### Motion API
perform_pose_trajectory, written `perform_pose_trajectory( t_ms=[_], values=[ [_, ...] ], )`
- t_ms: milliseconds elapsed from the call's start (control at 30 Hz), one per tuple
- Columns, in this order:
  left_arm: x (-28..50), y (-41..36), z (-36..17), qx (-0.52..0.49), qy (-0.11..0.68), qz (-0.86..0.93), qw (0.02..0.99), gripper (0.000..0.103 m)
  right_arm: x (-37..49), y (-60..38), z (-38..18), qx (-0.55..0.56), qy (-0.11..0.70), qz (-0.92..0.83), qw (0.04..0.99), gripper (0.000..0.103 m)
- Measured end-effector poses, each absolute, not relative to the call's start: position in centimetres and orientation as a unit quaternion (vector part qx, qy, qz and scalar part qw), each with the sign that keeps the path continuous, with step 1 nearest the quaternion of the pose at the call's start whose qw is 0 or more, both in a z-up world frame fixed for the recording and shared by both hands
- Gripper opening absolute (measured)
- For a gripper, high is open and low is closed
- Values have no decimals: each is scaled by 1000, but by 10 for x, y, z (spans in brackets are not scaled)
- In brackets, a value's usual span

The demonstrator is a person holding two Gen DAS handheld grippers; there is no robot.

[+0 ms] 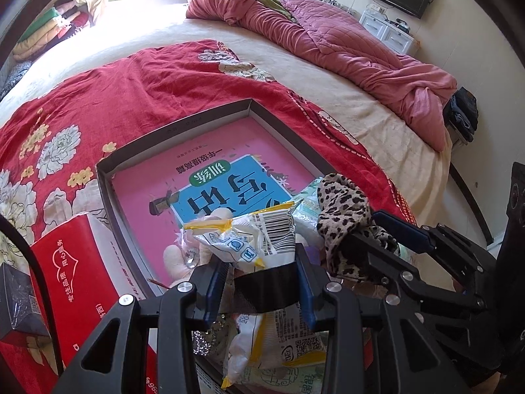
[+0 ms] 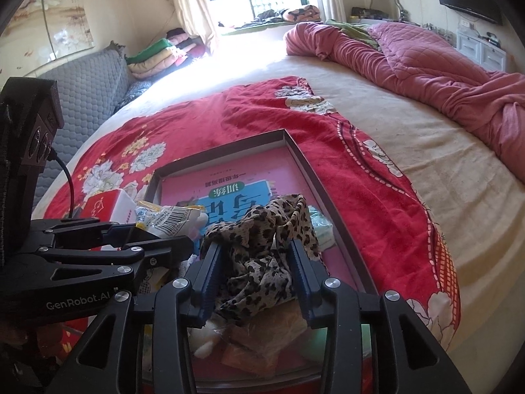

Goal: Organize soft objects
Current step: 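Open the left tool to drop the snack bag in the tray while the right tool releases the scarf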

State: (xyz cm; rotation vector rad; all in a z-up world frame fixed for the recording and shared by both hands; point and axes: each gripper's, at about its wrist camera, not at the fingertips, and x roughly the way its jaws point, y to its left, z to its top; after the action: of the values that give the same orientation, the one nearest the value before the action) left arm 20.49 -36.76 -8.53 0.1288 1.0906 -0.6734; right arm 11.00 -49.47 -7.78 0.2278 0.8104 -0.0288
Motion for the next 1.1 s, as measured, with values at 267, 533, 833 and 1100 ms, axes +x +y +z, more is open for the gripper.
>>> perform_pose_trajectory(
  t_ms=[267, 533, 833, 1100],
  values=[
    [206, -369, -88, 60, 518, -311, 795, 40, 101, -498, -70, 122, 384, -24, 915, 57],
    [202, -371, -86, 80, 516, -303, 798, 42, 89, -503, -54, 121, 366, -46, 922, 61],
    [198, -370, -78, 83, 505, -303, 804, 50, 85, -500, -47, 111, 361, -62, 924, 70],
    [197, -366, -76, 82, 501, -304, 806, 57, 85, -499, -48, 103, 364, -72, 923, 71]
  ],
)
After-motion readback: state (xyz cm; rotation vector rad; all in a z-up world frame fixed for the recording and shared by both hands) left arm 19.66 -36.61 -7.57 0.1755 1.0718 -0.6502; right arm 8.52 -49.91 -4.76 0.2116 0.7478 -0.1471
